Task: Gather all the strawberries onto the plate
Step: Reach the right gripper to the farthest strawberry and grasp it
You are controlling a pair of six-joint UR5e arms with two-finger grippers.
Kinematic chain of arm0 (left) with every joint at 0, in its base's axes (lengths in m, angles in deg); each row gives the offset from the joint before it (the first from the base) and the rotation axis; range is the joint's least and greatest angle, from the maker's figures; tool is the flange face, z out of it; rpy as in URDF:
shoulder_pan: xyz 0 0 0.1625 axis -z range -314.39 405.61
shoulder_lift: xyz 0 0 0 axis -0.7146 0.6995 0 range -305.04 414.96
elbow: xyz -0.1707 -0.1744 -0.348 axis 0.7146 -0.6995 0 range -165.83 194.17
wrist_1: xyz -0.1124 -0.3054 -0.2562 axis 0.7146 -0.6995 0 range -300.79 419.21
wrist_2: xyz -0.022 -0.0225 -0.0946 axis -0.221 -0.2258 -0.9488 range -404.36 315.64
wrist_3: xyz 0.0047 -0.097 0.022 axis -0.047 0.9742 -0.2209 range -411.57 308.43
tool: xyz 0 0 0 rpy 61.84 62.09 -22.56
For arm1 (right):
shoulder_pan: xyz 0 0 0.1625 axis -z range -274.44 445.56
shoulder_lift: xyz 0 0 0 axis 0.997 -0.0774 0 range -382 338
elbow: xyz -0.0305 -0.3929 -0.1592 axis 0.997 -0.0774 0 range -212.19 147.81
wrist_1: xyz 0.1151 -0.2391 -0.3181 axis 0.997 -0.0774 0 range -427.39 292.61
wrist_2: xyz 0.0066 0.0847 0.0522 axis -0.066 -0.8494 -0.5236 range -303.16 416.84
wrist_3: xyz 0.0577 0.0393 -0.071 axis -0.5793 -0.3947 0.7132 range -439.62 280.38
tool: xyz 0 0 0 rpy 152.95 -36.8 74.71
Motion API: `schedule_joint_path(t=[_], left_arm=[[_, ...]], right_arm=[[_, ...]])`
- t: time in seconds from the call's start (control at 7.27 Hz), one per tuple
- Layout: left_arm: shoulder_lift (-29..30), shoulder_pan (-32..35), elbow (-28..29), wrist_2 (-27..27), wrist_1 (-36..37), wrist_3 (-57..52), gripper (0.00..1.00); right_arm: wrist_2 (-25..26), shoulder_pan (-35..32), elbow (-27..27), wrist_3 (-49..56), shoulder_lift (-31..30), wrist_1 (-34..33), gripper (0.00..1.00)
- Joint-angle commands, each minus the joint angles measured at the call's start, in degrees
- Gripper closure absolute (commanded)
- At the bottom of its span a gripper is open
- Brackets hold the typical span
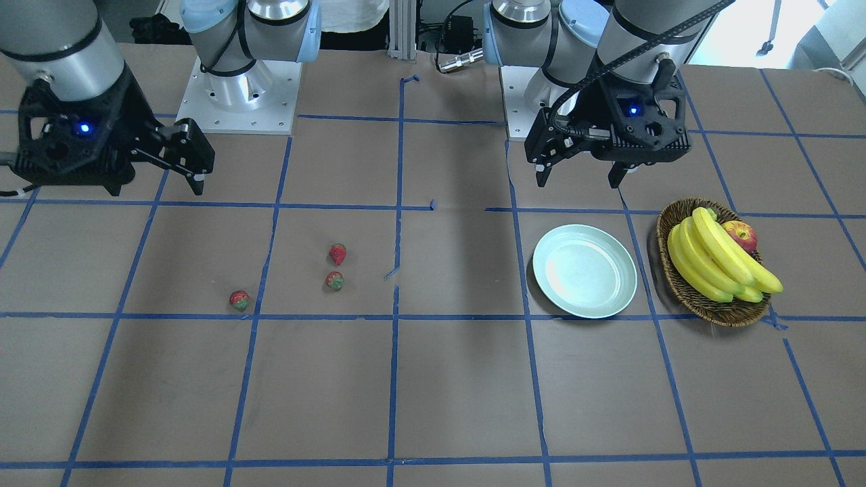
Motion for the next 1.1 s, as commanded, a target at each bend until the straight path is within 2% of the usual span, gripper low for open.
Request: schedule_joint_path(t=[0.0,0.14,0.28,0.41,0.55,0.69,0.96], left_arm=[[0.1,0.0,-0.1,-0.2,-0.1,0.1,0.0],[0.2,0.0,-0.1,-0.3,-0.1,0.1,0.0],[0.3,0.0,-0.1,-0.2,-0.1,0.1,0.0],[0.2,0.0,-0.1,-0.2,-0.1,0.1,0.0],[0.2,0.0,-0.1,-0.3,-0.1,0.1,0.0],[0.3,0.0,-0.1,-0.2,-0.1,0.1,0.0],[0.3,0.0,-0.2,-0.2,-0.1,0.1,0.0]], right_arm=[[-0.2,0.0,10.0,0.1,3.7,-13.1,0.0],[0.3,0.3,15.1,0.1,5.5,-18.5,0.0],[-0.3,0.3,20.7,0.1,8.1,-28.1,0.0],[-0.2,0.3,25.7,0.8,9.8,-34.7,0.0],[-0.5,0.3,27.7,1.0,10.9,-39.0,0.0],[-1.0,0.4,27.2,2.2,13.5,-39.4,0.0],[-1.0,0.6,26.8,4.1,14.7,-40.6,0.0]])
